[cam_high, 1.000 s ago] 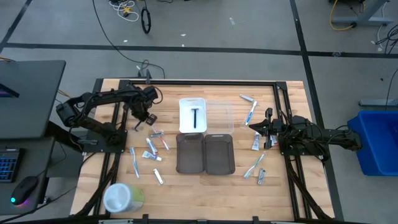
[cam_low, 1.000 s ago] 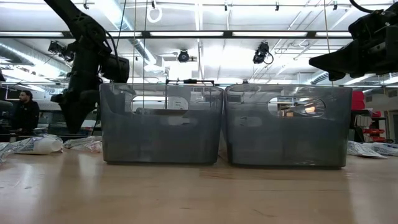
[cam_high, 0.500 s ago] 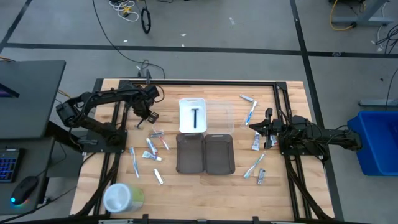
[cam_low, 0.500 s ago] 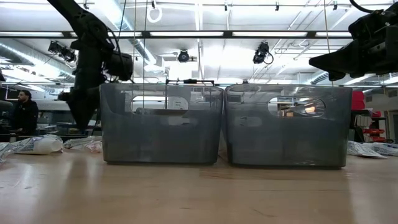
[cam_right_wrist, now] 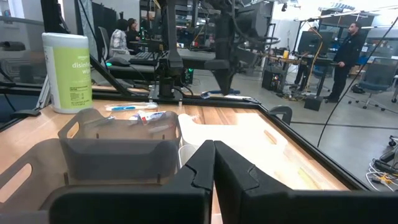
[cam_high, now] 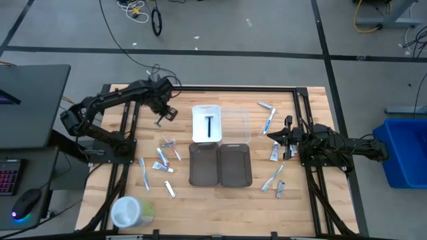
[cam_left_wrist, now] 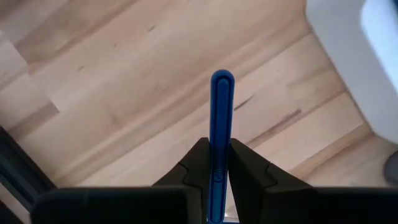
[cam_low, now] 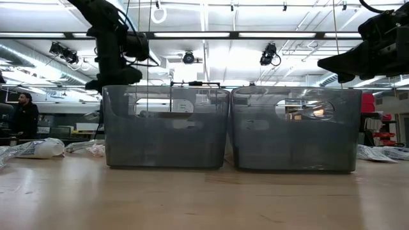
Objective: Pick & Place Travel size toiletries
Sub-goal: Put the blue razor into the white bin
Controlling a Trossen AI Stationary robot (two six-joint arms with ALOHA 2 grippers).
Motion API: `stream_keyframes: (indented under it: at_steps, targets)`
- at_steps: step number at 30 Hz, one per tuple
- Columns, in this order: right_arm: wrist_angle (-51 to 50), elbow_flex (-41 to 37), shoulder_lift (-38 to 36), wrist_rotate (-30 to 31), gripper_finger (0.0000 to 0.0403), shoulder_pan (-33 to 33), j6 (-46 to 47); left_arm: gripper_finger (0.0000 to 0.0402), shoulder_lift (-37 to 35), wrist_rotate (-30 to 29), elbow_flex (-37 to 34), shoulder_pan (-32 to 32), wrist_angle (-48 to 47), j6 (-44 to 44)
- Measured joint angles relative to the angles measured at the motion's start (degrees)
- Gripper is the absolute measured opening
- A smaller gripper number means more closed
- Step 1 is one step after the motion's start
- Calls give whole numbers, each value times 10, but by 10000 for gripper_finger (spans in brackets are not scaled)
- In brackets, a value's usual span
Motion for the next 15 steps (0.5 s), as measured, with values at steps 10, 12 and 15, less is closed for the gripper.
stream_keyframes:
  at_steps: [10,12,15]
  targets:
    - [0,0,0,0,13,0,0,51,0,-8,12,-21,18,1]
    - [0,0,0,0,14,0,0,51,0,-7,13,-28,29,-4]
    - [0,0,0,0,13,0,0,52,0,-4,30,-39,38,-5]
